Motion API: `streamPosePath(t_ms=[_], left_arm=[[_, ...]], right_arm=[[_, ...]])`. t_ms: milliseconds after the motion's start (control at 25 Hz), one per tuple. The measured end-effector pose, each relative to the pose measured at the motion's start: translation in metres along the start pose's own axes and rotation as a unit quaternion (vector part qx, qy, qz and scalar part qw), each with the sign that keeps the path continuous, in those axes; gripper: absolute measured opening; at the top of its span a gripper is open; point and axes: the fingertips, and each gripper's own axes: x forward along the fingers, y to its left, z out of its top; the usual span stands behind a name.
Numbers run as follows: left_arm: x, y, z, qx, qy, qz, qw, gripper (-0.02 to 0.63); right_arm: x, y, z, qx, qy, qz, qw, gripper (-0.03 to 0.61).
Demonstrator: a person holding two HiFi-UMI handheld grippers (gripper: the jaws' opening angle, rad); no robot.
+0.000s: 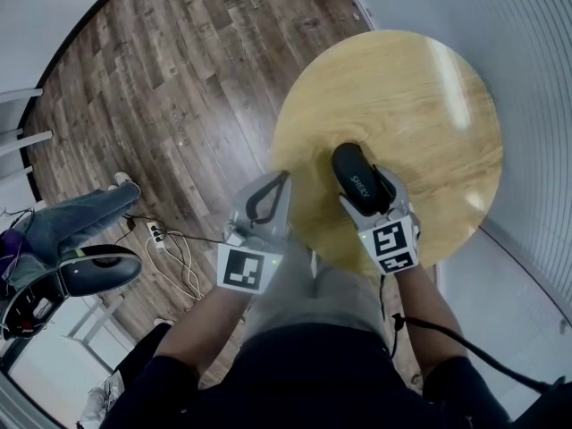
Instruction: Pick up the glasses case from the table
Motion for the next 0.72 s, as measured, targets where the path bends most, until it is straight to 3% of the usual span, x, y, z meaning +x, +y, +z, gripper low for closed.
streamPosePath(t_ms=[160, 520, 720], left_arm=[[-0.008, -0.001, 0.012, 0.015, -0.01, -0.004, 0.9998, 0.003], [-0.022, -0.005, 0.045, 0.016, -0.028, -0.009, 0.9994, 0.003], [-0.042, -0.017, 0.084, 0.019, -0.051, -0.021, 0.9983, 0.003]], right_arm=[[-0.014, -0.003, 0.016, 0.038, -0.023, -0.002, 0.999, 0.365], [-0.064, -0.015, 0.058, 0.035, -0.066, -0.038, 0.996, 0.364], [-0.109, -0.016, 0.077, 0.051, -0.097, -0.059, 0.992, 0.364]])
